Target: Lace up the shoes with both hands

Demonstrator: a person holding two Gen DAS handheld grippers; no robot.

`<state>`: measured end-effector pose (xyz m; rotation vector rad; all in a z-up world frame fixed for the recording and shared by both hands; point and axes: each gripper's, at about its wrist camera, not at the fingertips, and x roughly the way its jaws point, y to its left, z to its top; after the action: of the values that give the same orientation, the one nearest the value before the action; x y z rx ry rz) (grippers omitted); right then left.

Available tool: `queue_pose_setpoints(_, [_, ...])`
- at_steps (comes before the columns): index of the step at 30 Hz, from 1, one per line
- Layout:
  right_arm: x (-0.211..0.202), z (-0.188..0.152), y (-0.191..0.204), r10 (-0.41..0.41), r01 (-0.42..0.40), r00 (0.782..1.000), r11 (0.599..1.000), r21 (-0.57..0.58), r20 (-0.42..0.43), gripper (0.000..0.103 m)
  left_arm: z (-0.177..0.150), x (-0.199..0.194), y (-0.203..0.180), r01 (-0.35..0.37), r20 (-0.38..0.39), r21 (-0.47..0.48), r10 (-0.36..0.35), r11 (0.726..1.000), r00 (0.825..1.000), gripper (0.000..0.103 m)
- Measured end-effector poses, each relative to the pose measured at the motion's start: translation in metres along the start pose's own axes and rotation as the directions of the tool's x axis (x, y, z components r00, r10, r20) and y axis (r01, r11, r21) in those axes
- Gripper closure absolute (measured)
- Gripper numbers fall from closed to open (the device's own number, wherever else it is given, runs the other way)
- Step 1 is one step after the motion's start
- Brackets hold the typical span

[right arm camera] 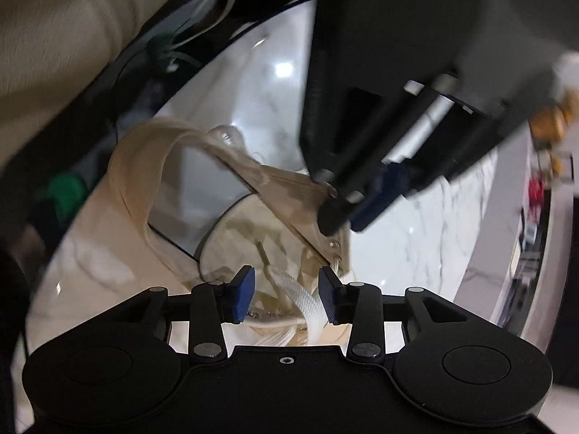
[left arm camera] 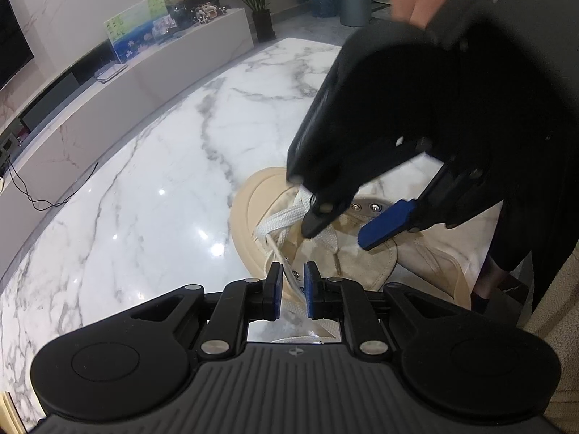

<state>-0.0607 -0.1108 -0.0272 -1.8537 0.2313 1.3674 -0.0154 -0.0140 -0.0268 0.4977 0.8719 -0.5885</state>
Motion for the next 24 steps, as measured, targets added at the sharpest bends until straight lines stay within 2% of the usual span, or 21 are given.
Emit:
queue_pose_setpoints(4, [0.008,0.002,0.001,0.002,-0.004,0.999,0.998,-0.062,-0.034,0.071,-0.002,0.001,0.001,0.004,0.006,-0.004,-0.004,1.000,1.000,0.092])
queue_pose_setpoints(8, [0.009,-0.001,-0.008,0.052,-0.053,0.997,0.998,-0.032,-0.055,0.072,-0.002,0.003,0.002,0.008,0.012,-0.007,-0.008,1.000,1.000,0.091])
queue_pose_setpoints(11, [0.014,-0.003,-0.010,0.063,-0.064,0.996,0.998,-0.018,-0.069,0.094,-0.002,0.003,0.003,0.007,0.014,-0.008,-0.007,1.000,1.000,0.091])
queue_pose_setpoints(14, [0.016,-0.005,-0.011,0.071,-0.070,0.995,0.997,0.013,-0.069,0.102,-0.004,0.003,0.004,0.006,0.014,-0.011,-0.006,1.000,1.000,0.090])
queue_pose_setpoints(16, [0.014,-0.007,-0.011,0.069,-0.067,0.996,0.997,0.034,-0.064,0.103,-0.004,0.003,0.004,0.007,0.015,-0.013,-0.007,1.000,1.000,0.090])
queue_pose_setpoints(21, [0.002,-0.015,-0.020,0.041,-0.033,0.998,0.978,0.206,-0.037,0.103,-0.004,0.004,0.003,0.006,0.018,-0.011,-0.006,1.000,1.000,0.090])
queue_pose_setpoints(24, [-0.009,-0.021,-0.025,0.038,-0.034,0.999,0.941,0.336,-0.005,0.103,-0.004,0.004,0.003,0.003,0.018,-0.010,-0.003,1.000,1.000,0.090])
